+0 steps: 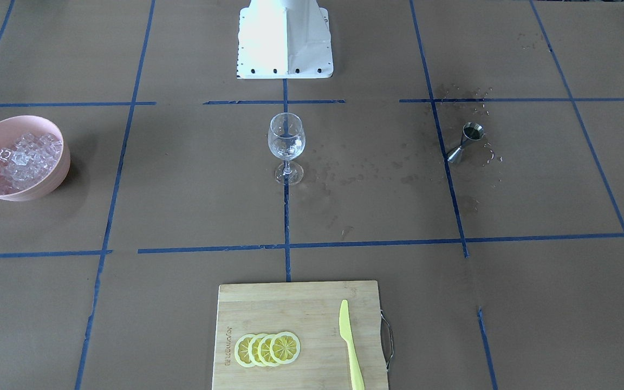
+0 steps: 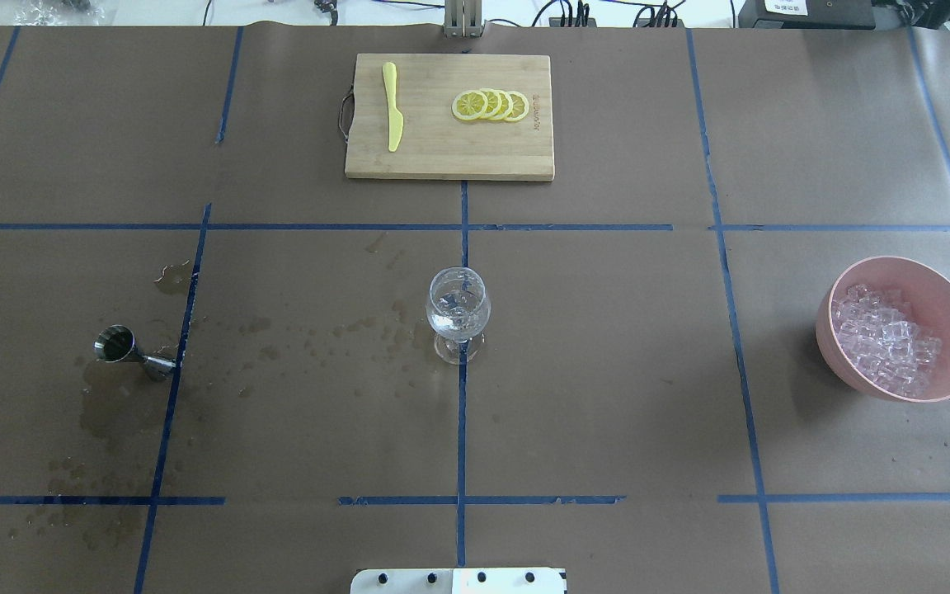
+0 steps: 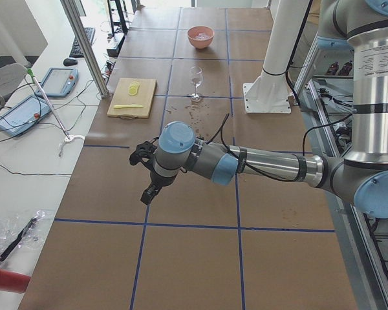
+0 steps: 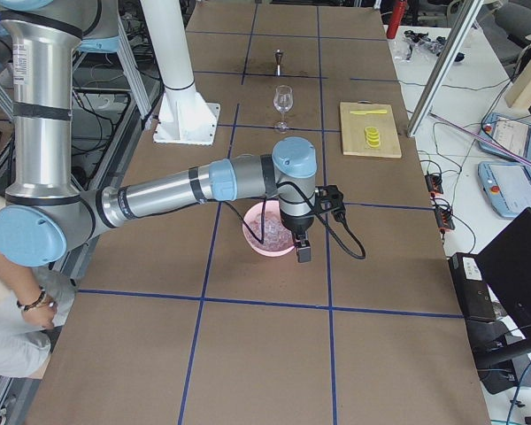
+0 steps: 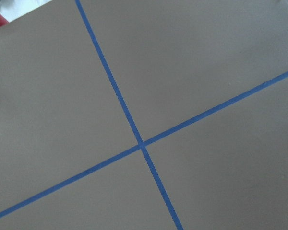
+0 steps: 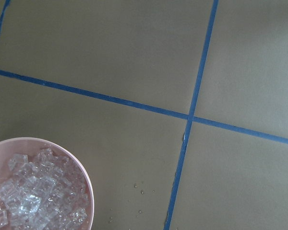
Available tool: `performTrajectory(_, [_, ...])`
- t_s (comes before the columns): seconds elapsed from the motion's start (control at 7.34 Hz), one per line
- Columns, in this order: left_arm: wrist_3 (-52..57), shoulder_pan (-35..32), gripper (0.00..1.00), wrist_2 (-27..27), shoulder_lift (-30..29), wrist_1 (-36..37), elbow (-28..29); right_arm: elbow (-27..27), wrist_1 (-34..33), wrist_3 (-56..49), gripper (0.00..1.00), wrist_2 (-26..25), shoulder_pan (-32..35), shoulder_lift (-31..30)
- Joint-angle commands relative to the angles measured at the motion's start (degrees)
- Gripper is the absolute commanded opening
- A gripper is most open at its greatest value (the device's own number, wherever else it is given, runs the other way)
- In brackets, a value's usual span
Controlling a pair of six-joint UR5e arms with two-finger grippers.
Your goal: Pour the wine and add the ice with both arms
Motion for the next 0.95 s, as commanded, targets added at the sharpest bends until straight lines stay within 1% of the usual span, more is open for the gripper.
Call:
performTrajectory(0.0, [-0.21, 0.03, 1.00, 0.37, -0.64, -13.67, 3.36, -1.10, 5.86, 0.01, 1.00, -0.11, 0.00, -0.32])
performTrajectory(0.14, [-1.96, 0.03, 1.00, 0.55, -1.43, -20.70, 5.03, -1.20, 6.33, -0.26, 1.00, -0.20, 0.00, -0.68])
performTrajectory(0.27, [-11.98, -0.06, 1.00, 0.11, -2.48, -21.99, 5.57, -1.11, 7.30, 0.18, 1.00, -0.12, 0.00, -0.51])
performTrajectory(0.41, [-15.30, -0.06, 1.00, 0.28, -2.49, -25.74, 5.66, -1.02, 7.39, 3.23, 1.00, 0.06, 0.00, -0.33])
performTrajectory(0.54, [-15.59, 0.11, 1.00, 0.20, -2.75, -28.82, 6.27, -1.11, 9.31, 5.35, 1.00, 0.15, 0.00, -0.42])
performTrajectory(0.68, [-17.77, 1.25, 1.00, -0.32, -2.49, -34.51, 6.19, -1.11, 10.11, 5.37, 1.00, 0.15, 0.00, -0.76])
performTrajectory(0.82, [-24.75, 6.39, 1.00, 0.28, -2.49, -35.09, 5.76, -1.11, 10.12, 5.37, 1.00, 0.15, 0.00, -0.94])
